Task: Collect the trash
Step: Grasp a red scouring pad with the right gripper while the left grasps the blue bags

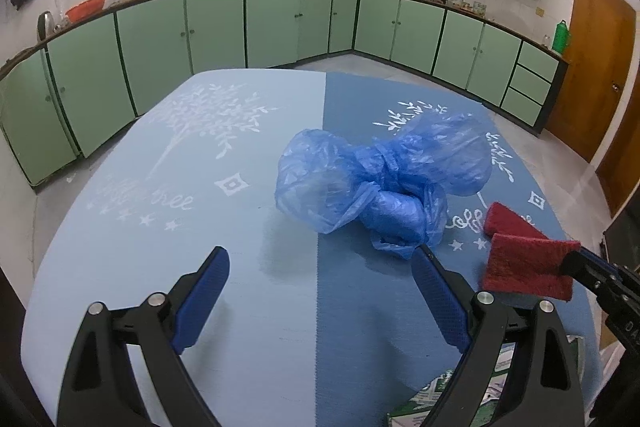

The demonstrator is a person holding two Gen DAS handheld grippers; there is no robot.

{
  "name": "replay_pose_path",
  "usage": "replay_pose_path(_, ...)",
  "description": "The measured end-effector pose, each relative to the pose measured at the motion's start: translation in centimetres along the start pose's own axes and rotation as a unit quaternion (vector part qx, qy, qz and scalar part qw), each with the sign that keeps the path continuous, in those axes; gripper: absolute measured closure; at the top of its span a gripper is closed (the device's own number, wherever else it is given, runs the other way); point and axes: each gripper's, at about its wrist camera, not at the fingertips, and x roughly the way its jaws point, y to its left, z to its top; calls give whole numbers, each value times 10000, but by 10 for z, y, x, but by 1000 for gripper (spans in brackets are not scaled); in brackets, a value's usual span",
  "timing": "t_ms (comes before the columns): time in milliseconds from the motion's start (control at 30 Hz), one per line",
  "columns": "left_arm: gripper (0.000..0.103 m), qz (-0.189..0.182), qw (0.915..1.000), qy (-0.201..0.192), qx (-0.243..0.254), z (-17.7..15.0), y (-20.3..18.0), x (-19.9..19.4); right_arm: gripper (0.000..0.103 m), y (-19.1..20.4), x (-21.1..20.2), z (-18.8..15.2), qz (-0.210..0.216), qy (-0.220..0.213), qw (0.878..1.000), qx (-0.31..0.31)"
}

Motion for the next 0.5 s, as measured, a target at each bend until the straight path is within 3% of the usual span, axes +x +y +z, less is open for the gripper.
replay_pose_path(333, 13, -110, 9999, -66, -5, 13, -9, 2, 90, -13, -2, 25, 87, -537, 9980, 310)
replay_pose_path(500, 13, -153, 9998, -69, 126, 25, -21, 13, 90, -17, 9, 33, 68, -566, 9977, 376)
